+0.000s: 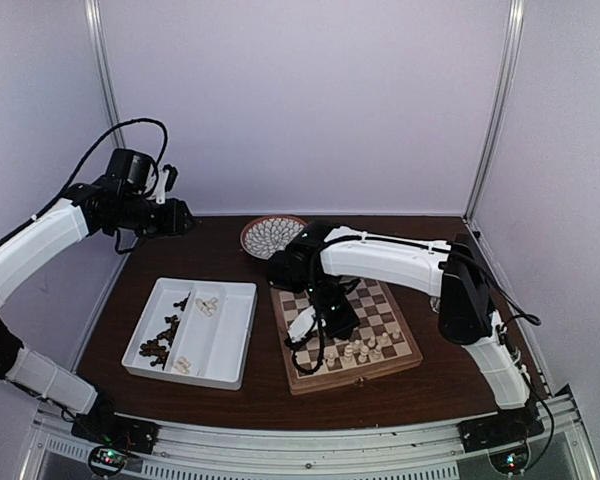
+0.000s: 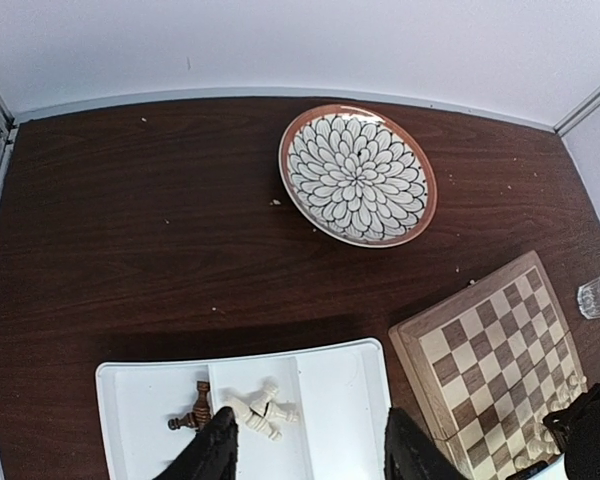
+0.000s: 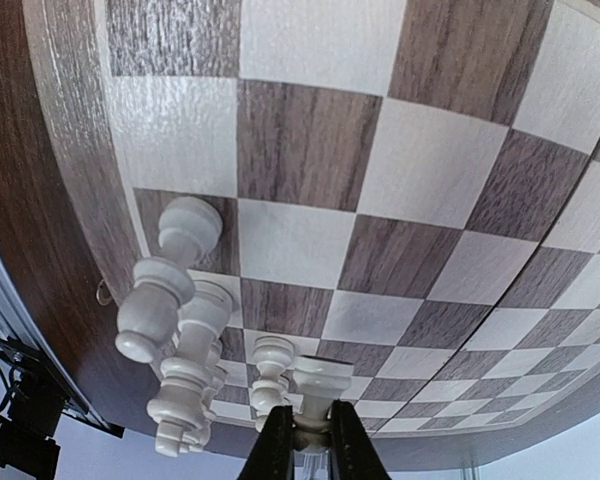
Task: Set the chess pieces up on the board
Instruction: Place the pawn at d2.
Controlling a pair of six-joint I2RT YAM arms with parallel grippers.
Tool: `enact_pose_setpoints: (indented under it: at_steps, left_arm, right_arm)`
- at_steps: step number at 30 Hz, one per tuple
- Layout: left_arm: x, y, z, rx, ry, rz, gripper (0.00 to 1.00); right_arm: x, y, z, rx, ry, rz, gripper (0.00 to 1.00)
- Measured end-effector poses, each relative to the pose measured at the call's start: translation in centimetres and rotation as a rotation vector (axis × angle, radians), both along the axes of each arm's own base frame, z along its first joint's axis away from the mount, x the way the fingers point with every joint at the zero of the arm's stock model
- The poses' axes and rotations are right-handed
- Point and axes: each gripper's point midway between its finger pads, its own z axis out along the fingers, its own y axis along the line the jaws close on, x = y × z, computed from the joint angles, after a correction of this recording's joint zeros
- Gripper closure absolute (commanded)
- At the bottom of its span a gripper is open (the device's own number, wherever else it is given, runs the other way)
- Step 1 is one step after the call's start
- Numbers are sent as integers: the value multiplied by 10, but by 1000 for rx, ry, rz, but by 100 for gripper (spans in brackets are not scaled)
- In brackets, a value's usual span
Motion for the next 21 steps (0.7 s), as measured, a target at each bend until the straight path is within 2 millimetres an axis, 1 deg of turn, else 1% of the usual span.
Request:
enact_pose_setpoints:
  at_steps: [8,21]
  left_arm:
    - [1,2,0,-33,13,1,50]
    - [1,4,1,-72,29,4,50]
  right_arm:
    - [1,-3,-1,-24,-3,0,94]
    - [-4,-1,-9,-42,8,7,93]
